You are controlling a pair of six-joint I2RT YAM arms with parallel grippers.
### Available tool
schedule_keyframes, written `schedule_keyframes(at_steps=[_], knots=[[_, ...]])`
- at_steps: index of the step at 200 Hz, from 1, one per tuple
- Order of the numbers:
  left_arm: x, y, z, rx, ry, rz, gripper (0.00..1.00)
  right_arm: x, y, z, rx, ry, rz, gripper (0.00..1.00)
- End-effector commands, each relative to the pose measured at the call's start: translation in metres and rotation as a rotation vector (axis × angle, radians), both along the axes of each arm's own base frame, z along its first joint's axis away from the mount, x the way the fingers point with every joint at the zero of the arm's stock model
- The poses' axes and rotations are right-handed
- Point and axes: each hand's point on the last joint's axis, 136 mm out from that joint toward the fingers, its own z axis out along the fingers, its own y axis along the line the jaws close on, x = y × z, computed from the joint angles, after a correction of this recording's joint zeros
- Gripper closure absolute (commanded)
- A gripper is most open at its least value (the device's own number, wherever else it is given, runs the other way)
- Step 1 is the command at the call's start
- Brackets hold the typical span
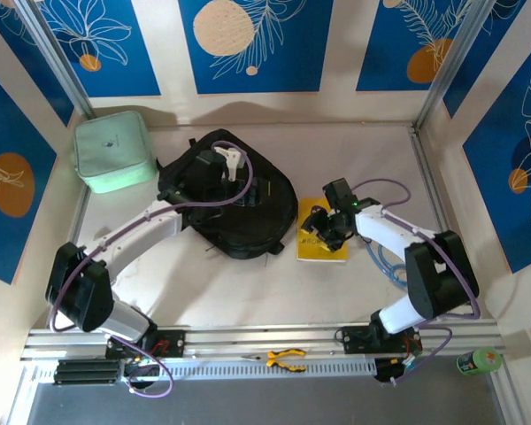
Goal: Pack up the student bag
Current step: Move the book to the middle-right of the table.
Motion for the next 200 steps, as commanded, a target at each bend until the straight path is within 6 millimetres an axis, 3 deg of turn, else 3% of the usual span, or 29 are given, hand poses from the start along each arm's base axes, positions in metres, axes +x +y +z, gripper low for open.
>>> schedule_keyframes(at_steps=[1,19,50,79,112,147,174,200], knots=[[-0.011,-0.024,0.012,-0.010,0.014,-0.080,0.00,0.025,-0.030,0.032,-0.123,-0.117,0.015,0.35],[-0.015,-0.038,0.006,0.004,0.054,-0.090,0.01,0.040,-0.036,0.028,-0.092,-0.109,0.060,0.36],[-0.023,-0.063,-0.004,-0.003,0.116,-0.117,0.03,0.063,-0.026,0.013,-0.036,-0.065,0.136,0.40],[-0.026,-0.076,-0.010,-0.003,0.149,-0.128,0.06,0.067,-0.021,-0.005,-0.031,-0.008,0.134,0.39],[-0.035,-0.091,-0.015,-0.009,0.167,-0.151,0.08,0.041,-0.026,-0.034,-0.045,0.101,0.111,0.38],[-0.045,-0.108,-0.034,0.039,0.218,-0.180,0.13,-0.005,-0.033,-0.051,-0.066,0.198,0.079,0.38],[-0.054,-0.127,-0.045,0.061,0.251,-0.223,0.17,-0.036,-0.036,-0.047,-0.088,0.226,0.078,0.38],[-0.066,-0.144,-0.061,0.102,0.289,-0.263,0.22,-0.033,-0.040,-0.022,-0.092,0.154,0.070,0.38]])
